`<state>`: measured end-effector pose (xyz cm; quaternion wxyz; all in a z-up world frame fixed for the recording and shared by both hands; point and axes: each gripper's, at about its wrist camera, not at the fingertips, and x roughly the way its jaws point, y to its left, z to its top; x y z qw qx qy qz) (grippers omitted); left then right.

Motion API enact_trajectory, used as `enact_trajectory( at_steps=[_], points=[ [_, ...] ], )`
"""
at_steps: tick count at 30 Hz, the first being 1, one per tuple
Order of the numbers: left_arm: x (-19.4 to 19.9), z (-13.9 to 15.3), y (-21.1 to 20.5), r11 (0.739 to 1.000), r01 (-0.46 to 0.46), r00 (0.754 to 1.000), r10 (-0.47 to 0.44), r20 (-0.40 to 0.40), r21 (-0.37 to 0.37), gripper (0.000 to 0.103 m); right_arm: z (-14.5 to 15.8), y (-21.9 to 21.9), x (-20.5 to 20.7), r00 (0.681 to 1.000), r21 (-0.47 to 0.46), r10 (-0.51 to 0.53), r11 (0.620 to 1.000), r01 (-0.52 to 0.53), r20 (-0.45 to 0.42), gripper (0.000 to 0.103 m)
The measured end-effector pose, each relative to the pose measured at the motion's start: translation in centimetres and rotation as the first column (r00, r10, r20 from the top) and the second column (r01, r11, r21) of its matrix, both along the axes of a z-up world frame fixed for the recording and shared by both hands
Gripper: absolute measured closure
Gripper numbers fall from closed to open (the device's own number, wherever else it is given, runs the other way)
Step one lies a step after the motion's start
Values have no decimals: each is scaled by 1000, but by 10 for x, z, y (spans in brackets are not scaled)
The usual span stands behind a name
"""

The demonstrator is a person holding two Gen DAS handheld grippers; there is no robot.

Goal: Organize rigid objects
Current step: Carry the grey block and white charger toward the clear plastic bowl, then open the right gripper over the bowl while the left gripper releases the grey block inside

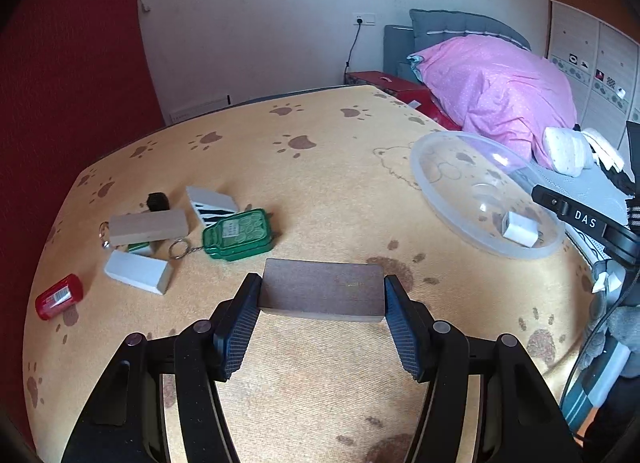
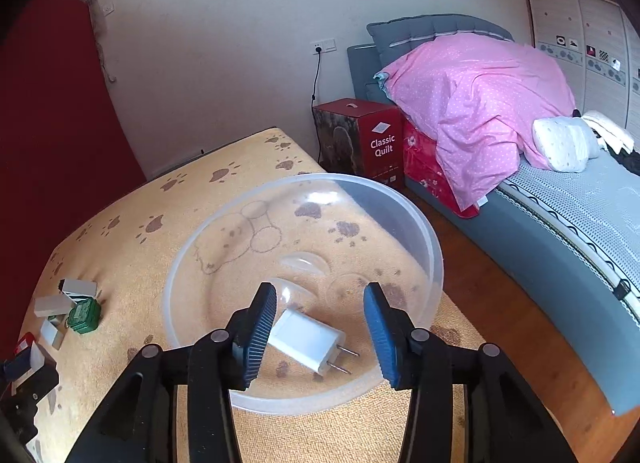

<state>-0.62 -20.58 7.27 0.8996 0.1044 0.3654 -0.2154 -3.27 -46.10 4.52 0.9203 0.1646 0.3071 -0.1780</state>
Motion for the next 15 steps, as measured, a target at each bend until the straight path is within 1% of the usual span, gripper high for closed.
enact_trajectory(
  at_steps=[6, 11, 13, 15],
  points=[
    [4, 0, -42, 996, 88, 996, -88, -25, -29, 42, -5, -16, -4, 999, 43, -38, 998, 38, -1, 54],
    [9, 1, -76, 987, 153, 987, -155, -40, -53, 41, -8, -23, -8, 998, 56, -58, 997, 58, 8, 52],
    [11, 1, -89, 982, 179, 983, -181, -42, -56, 41, -7, -23, -9, 998, 44, -67, 997, 66, 11, 48],
    [12, 2, -101, 978, 201, 978, -203, -37, -57, 41, -7, -26, -11, 997, 52, -70, 996, 69, 15, 47]
  ],
)
